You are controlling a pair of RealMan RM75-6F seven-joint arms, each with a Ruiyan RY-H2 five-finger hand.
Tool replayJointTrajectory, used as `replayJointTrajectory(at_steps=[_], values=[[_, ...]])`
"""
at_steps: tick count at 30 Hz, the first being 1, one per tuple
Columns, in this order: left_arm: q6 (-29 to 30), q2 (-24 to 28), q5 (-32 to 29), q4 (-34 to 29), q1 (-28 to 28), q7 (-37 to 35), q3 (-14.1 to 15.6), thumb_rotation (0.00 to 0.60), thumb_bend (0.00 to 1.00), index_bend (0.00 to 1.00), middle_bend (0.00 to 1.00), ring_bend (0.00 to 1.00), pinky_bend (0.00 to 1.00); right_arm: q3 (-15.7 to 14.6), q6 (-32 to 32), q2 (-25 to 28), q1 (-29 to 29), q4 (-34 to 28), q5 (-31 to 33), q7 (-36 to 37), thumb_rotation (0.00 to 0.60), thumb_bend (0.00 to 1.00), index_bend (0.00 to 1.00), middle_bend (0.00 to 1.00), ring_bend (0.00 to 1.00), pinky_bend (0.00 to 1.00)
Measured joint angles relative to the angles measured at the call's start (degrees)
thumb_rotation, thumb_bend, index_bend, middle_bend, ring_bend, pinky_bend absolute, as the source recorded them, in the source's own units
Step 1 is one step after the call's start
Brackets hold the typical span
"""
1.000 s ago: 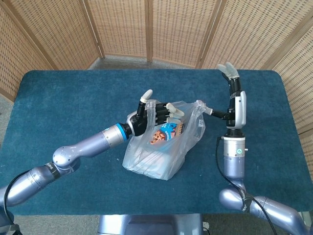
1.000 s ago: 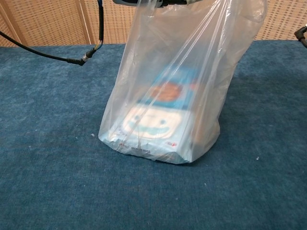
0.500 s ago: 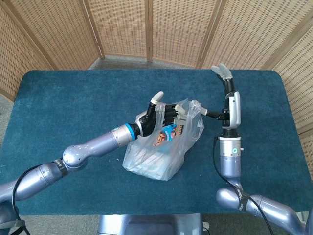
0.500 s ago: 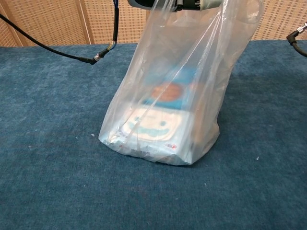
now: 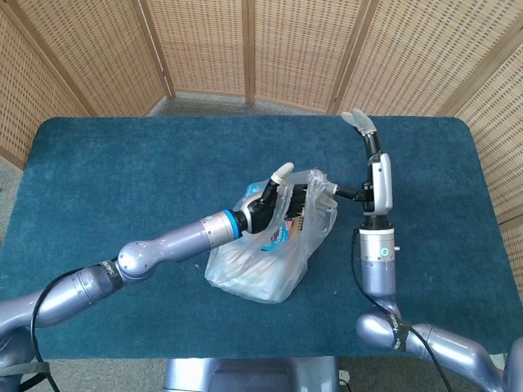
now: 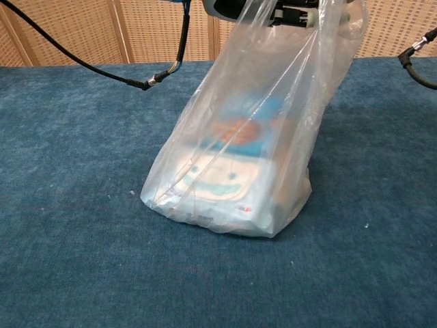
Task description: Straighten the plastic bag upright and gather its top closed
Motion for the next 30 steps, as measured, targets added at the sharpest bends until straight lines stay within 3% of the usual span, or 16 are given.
replayJointTrajectory(at_steps=[14,19,30], values=[[-3.59,-0.21,0.39,1.51,-1.21,0.09,-0.10,0.000,0.13,0.37,0.30,0.18,0.18,-0.25,-1.61,-0.21,0.78,2.24,1.35,-1.36,0.598,0.02,0.14,0.20,0.13,0.09],[-4.36,0.27,0.14,1.49,-0.56,0.34,-0.63,0.000,0.13,0.39,0.36,0.26,0.23,-0.24,-2.45,0.14,0.71,2.54,2.22,-1.35,0.598,0.02,0.14,0.20,0.13,0.09],[-3.67,1.56,-0.95,0.49,1.29,-0.31,-1.15,0.000,0.13,0.54,0.53,0.49,0.43,-0.96,-4.00,1.34,0.04,2.49,3.23,-1.98,0.600,0.02,0.10,0.19,0.12,0.09]])
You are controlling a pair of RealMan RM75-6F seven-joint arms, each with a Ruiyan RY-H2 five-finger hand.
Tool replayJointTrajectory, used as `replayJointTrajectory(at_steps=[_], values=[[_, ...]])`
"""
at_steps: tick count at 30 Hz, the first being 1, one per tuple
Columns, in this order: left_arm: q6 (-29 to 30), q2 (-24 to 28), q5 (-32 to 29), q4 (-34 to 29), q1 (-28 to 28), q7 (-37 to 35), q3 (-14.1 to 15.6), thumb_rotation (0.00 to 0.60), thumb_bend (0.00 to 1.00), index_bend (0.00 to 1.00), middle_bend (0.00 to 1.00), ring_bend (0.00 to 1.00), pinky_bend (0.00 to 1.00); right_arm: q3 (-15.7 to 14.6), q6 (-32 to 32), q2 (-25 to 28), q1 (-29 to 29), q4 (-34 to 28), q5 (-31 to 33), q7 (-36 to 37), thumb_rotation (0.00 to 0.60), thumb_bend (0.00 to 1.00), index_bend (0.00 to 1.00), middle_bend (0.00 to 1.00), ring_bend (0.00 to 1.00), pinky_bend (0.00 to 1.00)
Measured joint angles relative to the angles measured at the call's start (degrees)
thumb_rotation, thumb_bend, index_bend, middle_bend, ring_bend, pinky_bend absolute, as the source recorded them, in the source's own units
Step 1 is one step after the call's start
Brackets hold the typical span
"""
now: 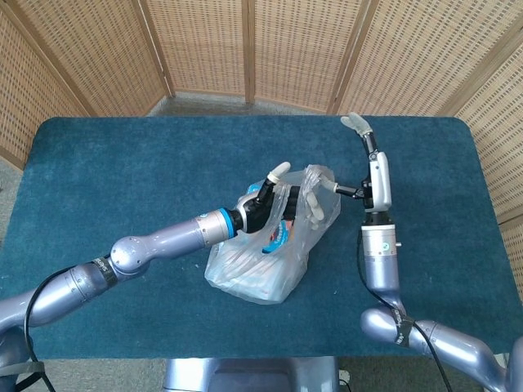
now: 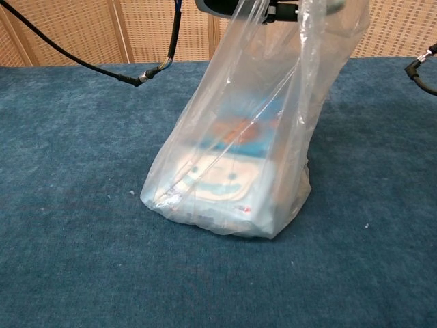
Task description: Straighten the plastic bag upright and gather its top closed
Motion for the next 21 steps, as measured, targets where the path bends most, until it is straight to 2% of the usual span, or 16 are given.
replayJointTrajectory(at_steps=[3,15,21], values=[[1.01,0.15,-0.78,-0.32,0.44,-0.94,-0.22,0.000,0.13,0.55,0.54,0.51,0.46,-0.32,-0.88,0.71,-0.24,-0.01,0.22,-0.07,0.600,0.03,0.08,0.17,0.12,0.08],[8.54,-0.03,-2.58,-1.50,1.38,-4.65,-0.73,0.000,0.13,0.57,0.55,0.53,0.46,-2.57,-5.07,5.84,-2.46,-2.55,-0.64,2.85,0.600,0.03,0.07,0.17,0.11,0.08],[10.32,0.01,-2.72,-2.00,1.63,-6.22,-0.83,0.000,0.13,0.57,0.55,0.53,0.46,-3.53,-6.21,7.95,-3.43,-3.85,-1.95,5.30,0.600,0.03,0.07,0.17,0.11,0.08]])
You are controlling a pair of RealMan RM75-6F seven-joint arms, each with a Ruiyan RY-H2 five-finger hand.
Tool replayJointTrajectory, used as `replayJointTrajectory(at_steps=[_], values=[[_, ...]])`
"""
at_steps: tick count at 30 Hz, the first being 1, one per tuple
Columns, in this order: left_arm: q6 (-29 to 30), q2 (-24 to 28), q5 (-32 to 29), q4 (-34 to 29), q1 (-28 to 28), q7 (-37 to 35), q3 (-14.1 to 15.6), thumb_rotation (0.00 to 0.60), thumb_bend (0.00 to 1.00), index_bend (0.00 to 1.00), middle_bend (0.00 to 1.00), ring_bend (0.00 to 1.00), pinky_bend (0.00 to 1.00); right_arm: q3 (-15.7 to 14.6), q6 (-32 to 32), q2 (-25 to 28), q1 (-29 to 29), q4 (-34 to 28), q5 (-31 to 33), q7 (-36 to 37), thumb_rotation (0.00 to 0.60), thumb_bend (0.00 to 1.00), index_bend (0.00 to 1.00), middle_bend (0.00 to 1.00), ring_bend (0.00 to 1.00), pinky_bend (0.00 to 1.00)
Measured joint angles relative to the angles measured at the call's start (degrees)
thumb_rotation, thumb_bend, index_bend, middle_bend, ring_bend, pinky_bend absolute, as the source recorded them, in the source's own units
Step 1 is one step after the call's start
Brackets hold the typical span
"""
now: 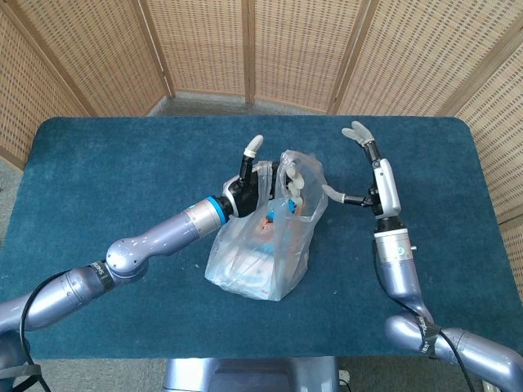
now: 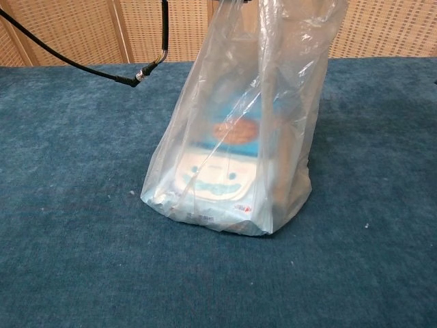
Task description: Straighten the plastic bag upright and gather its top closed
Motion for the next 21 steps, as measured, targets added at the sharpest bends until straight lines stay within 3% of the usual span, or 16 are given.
replayJointTrajectory(at_steps=[21], values=[[-1.04,0.05,-0.96,-1.25,3.40,-4.01,-3.78,0.000,0.14,0.57,0.55,0.53,0.49,-3.49,2.47,6.31,-5.93,-2.92,-4.25,5.93,0.600,0.04,0.07,0.17,0.11,0.08]])
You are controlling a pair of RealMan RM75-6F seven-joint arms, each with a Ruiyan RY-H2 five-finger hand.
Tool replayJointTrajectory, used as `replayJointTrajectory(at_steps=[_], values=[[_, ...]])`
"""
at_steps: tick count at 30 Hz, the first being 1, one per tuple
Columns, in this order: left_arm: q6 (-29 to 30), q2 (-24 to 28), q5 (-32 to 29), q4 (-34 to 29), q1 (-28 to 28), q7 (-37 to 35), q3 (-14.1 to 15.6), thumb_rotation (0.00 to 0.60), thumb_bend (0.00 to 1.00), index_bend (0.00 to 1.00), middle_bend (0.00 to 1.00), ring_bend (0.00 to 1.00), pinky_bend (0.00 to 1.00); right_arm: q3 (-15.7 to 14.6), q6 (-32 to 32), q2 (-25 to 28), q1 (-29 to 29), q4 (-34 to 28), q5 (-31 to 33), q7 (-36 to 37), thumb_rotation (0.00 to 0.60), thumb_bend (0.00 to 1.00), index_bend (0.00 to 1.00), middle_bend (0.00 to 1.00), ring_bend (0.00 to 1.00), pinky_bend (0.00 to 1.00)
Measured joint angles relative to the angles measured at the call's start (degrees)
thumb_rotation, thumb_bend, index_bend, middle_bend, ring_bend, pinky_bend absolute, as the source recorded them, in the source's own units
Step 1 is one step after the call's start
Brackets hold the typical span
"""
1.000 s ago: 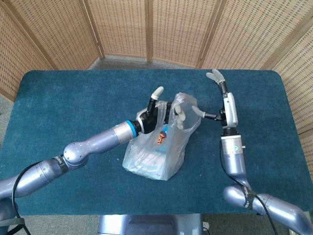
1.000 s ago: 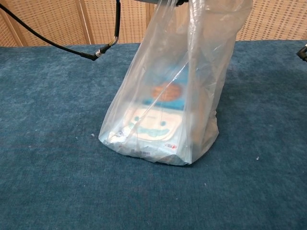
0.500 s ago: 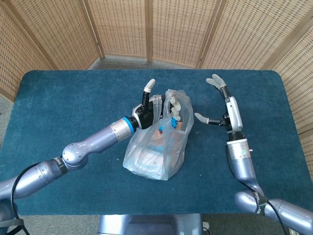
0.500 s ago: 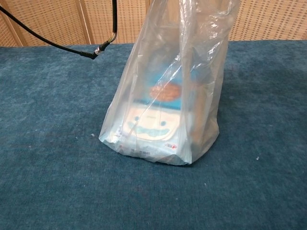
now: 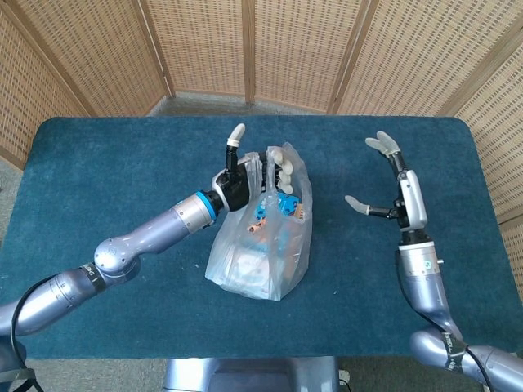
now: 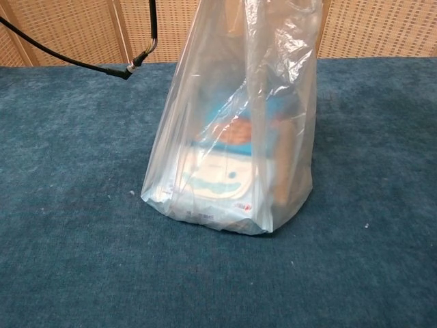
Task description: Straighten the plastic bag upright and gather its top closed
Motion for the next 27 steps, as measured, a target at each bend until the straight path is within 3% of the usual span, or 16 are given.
replayJointTrajectory(at_steps=[10,18,22,27], values=[[-2.89,0.25,-2.08,-1.10,0.56,-2.47,-2.20,0.000,0.25,0.57,0.58,0.58,0.57,-3.49,2.11,2.14,-3.12,-1.89,-3.08,-0.21,0.600,0.05,0.07,0.17,0.11,0.08],[-3.67,1.03,-1.99,-2.78,0.62,-2.17,-3.31,0.000,0.26,0.57,0.58,0.58,0.58,-4.24,2.98,3.20,-4.33,-1.95,-3.45,0.15,0.600,0.05,0.07,0.17,0.11,0.08],[-2.22,2.21,-0.15,-3.75,0.63,-0.49,-2.19,0.000,0.25,0.56,0.58,0.58,0.57,-4.25,2.97,3.28,-4.42,-1.60,-3.31,0.53,0.600,0.05,0.07,0.17,0.11,0.08],[0.42,4.93,2.63,-5.60,0.38,1.74,0.69,0.000,0.22,0.48,0.57,0.57,0.52,-4.21,2.82,3.40,-4.37,-1.22,-3.27,0.82,0.600,0.05,0.07,0.17,0.11,0.08]])
